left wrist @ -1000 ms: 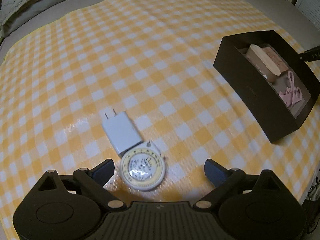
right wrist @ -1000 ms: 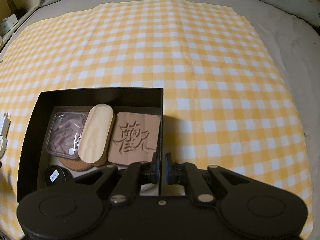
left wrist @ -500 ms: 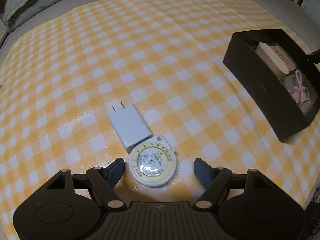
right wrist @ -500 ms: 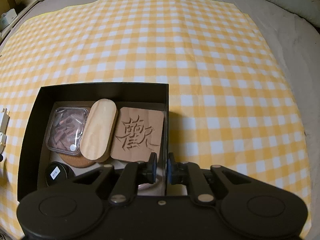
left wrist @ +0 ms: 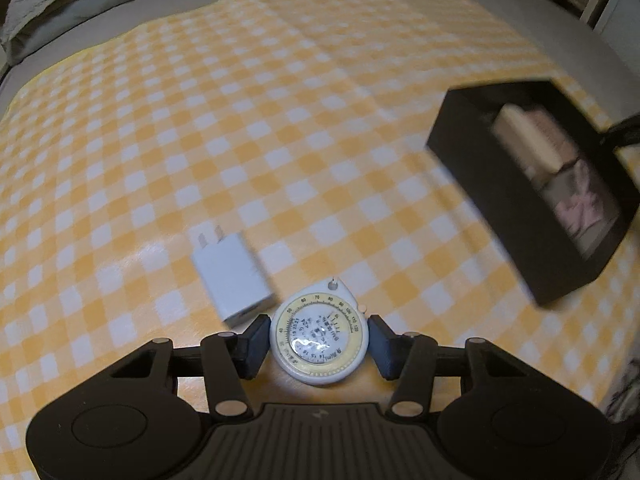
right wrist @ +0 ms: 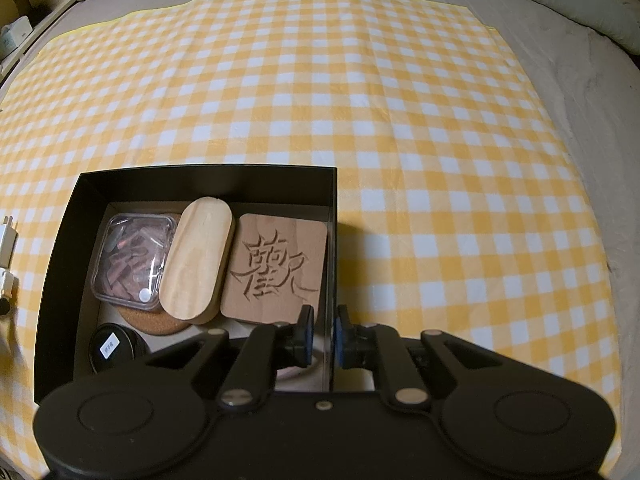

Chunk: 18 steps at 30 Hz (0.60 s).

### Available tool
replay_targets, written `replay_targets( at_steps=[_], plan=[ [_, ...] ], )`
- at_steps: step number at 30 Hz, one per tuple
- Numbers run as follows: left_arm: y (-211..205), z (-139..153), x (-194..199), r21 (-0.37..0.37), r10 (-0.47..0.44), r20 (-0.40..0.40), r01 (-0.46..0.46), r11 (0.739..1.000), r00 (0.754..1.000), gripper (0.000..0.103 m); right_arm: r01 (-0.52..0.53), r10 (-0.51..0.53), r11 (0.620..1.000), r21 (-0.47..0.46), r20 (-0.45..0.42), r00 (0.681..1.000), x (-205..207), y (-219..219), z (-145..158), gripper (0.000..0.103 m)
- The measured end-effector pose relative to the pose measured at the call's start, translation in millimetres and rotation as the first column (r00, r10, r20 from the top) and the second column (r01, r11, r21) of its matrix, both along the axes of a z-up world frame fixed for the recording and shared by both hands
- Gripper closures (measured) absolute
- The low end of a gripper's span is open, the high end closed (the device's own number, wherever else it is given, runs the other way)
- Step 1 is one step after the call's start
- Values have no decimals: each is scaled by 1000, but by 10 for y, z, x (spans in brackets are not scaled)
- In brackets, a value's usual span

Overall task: Organize rigid objects
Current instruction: 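Carry the tape measure into the box beside the scissors and open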

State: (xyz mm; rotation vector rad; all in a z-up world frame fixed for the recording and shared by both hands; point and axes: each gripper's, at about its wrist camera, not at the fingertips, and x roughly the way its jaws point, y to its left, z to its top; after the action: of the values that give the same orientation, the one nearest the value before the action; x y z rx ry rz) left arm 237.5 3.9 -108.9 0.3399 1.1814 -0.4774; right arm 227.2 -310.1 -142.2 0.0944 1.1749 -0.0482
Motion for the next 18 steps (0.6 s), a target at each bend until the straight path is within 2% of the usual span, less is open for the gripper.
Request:
replay_targets(
  at_steps=[6, 11, 18],
  plan=[
    [-231, 352, -34, -130, -13, 99, 26, 991, 995, 50, 1, -1, 1000, 1, 0, 1000, 1, 8, -2, 92],
    [-547, 637, -91, -229, -45, 155, 80, 970, 987, 50, 0, 0, 1000, 1, 0, 1000, -2, 5, -6, 92],
    [-1207, 681, -250, -259, -186, 169, 225, 939, 968, 50, 0, 0, 1000, -1, -1, 1000, -1, 9, -6, 92]
  ],
)
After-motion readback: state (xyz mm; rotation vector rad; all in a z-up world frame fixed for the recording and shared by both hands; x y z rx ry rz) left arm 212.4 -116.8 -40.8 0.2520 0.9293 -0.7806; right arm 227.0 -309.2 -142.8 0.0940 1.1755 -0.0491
